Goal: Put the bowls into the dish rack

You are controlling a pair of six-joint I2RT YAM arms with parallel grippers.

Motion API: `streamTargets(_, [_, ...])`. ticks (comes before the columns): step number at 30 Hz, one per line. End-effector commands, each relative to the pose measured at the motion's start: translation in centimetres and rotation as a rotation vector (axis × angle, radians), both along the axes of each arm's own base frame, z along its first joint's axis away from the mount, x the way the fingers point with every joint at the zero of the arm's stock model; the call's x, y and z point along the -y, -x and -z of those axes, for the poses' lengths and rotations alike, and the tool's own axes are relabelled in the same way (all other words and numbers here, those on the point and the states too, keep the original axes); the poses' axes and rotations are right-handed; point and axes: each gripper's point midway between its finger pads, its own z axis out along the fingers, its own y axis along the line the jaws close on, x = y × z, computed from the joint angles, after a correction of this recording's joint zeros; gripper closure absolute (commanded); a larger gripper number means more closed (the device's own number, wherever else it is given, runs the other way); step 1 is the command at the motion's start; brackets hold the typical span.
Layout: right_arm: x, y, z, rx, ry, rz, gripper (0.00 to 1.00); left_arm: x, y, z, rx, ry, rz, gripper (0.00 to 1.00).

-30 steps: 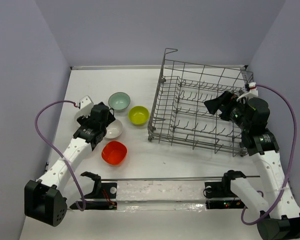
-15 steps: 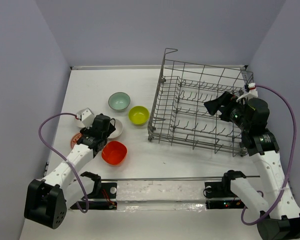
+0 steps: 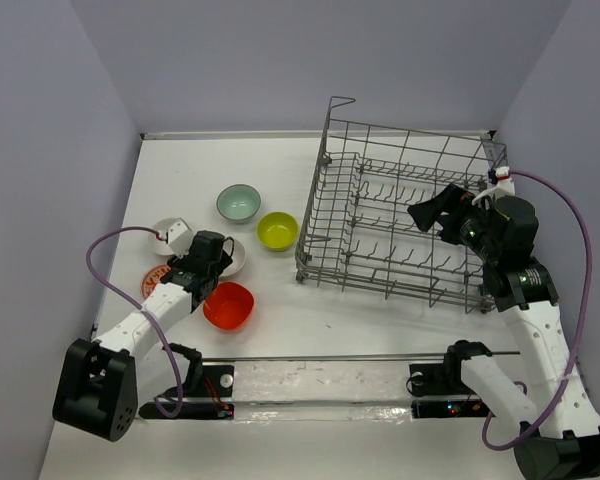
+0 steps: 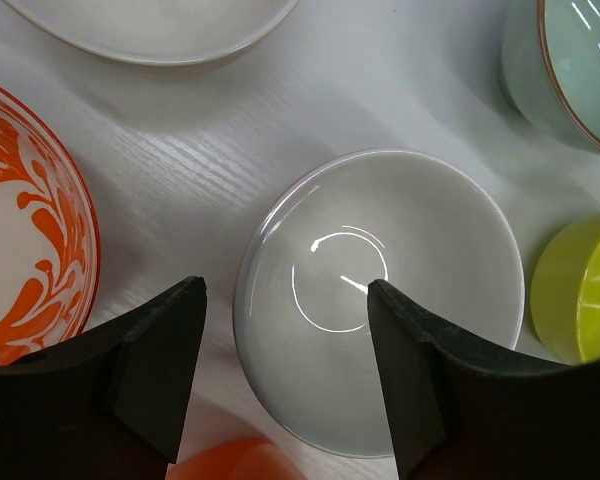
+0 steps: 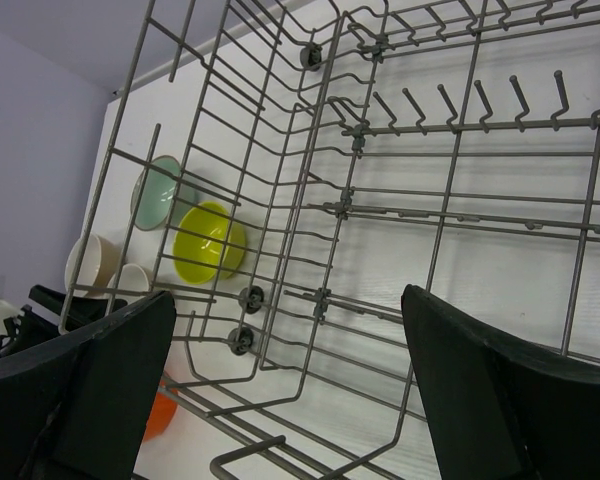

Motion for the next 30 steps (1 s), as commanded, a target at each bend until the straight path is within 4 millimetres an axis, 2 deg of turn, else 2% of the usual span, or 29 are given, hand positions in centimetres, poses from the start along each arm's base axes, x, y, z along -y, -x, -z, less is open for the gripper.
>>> streamTargets(1, [0.18,-0.04,-1.24,0.036,0.012,-0.001,0.0,0.04,-1.04,-0.47,0.045,0.019,-0.027,0.27])
streamTargets(3, [0.18,-0.08,-1.24,0.036,0.012,-0.001,0.0,0.18,-1.17,-0.24,0.04,0.024,-0.024,0.31])
streamTargets(13, [0.12,-0.23,-0.95,0.025,0.015,-0.004,0.0,0.44,-1.26,0.34,0.021,0.031,-0.02,0.42])
streamTargets(18, [0.1,-0.22,-0.88,0.023,0.015,-0.006,0.0,0.49,-1.25,0.35,0.022,0.035,-0.019,0.54])
streamTargets(19, [0.1,-0.22,-0.88,0.023,0.015,-0.006,0.0,0.49,-1.23,0.42,0.021,0.035,-0.02,0.59])
streamTargets(21, [0.1,-0.22,-0.88,0.023,0.015,-0.006,0.0,0.54,-1.2,0.41,0.022,0.04,-0.02,0.6])
streamTargets(25, [0.11,-0.15,-0.72,0.021,0.017,-0.006,0.0,0.73,-1.25,0.45,0.025,0.05,-0.016,0.69])
streamTargets(30, [0.11,-0.11,-0.66,0.019,0.016,-0.006,0.0,0.86,-1.35,0.11,0.035,0.054,-0.007,0.92])
